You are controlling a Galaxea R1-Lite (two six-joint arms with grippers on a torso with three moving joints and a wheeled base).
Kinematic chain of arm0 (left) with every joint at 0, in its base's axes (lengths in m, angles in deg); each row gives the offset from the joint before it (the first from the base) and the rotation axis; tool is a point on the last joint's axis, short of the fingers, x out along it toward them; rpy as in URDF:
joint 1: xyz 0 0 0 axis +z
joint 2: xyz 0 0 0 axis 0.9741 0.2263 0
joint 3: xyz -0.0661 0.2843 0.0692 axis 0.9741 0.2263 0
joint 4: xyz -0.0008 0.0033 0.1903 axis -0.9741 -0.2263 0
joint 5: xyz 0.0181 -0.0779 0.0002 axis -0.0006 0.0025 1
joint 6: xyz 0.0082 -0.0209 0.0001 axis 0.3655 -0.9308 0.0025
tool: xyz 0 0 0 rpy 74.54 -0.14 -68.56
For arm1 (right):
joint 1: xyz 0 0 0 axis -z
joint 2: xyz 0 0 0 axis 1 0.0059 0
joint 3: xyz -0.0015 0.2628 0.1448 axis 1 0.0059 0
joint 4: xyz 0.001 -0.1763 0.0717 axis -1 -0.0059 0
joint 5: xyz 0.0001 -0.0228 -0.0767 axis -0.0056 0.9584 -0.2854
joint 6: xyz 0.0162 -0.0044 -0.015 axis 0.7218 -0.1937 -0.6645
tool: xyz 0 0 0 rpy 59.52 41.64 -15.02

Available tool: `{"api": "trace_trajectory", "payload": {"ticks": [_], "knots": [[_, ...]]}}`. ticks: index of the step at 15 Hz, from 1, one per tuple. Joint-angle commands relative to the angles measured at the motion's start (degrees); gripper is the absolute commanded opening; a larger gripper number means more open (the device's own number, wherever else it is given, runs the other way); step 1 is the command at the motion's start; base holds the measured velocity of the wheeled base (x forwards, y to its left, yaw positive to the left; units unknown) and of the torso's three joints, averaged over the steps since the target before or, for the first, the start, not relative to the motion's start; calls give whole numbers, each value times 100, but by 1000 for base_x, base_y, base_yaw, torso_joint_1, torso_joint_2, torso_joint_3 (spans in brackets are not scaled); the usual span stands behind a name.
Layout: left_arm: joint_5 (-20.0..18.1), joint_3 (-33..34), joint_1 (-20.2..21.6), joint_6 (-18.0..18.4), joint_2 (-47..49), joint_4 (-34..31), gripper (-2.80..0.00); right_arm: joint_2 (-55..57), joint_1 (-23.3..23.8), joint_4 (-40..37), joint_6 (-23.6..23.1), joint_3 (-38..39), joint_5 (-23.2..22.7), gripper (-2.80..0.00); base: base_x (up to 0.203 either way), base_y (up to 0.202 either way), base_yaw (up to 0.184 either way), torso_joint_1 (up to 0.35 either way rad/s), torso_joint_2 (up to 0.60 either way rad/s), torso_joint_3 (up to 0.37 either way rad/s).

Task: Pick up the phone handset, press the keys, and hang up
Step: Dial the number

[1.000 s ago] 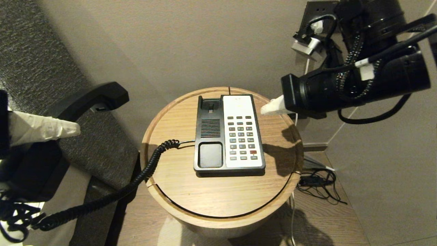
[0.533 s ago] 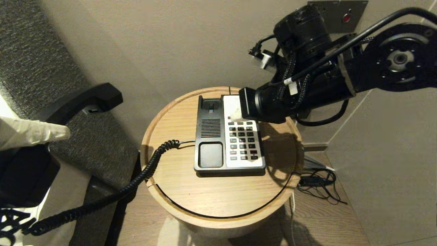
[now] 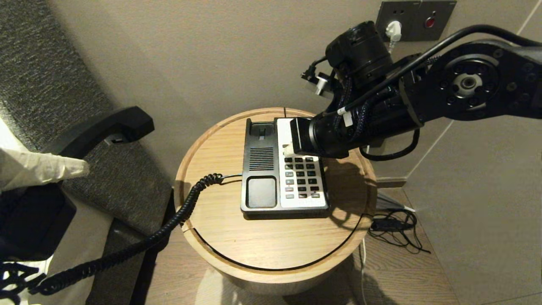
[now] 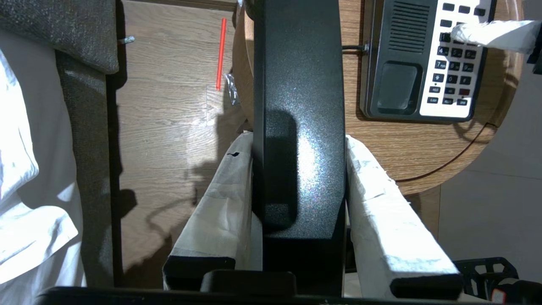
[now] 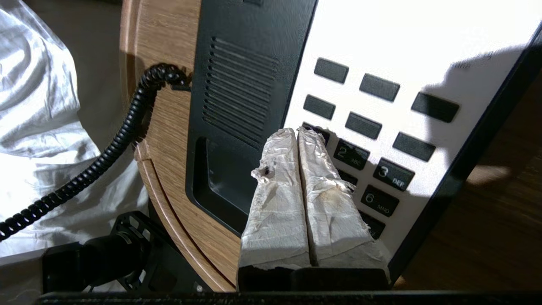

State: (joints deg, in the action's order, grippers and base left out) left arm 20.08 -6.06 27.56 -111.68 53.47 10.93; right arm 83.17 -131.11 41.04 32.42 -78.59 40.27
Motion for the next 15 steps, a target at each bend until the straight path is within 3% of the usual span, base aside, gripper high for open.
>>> {"api": "trace_trajectory", "payload": {"ticks": [1, 15], "knots": [[12, 12, 5, -18, 20, -29, -280, -5, -4, -85, 13, 3, 30, -280, 0, 0, 0, 0, 0, 0], [-14, 29, -3, -23, 43, -29, -280, 135, 38, -91, 4, 39, 144, -280, 0, 0, 0, 0, 0, 0]]}}
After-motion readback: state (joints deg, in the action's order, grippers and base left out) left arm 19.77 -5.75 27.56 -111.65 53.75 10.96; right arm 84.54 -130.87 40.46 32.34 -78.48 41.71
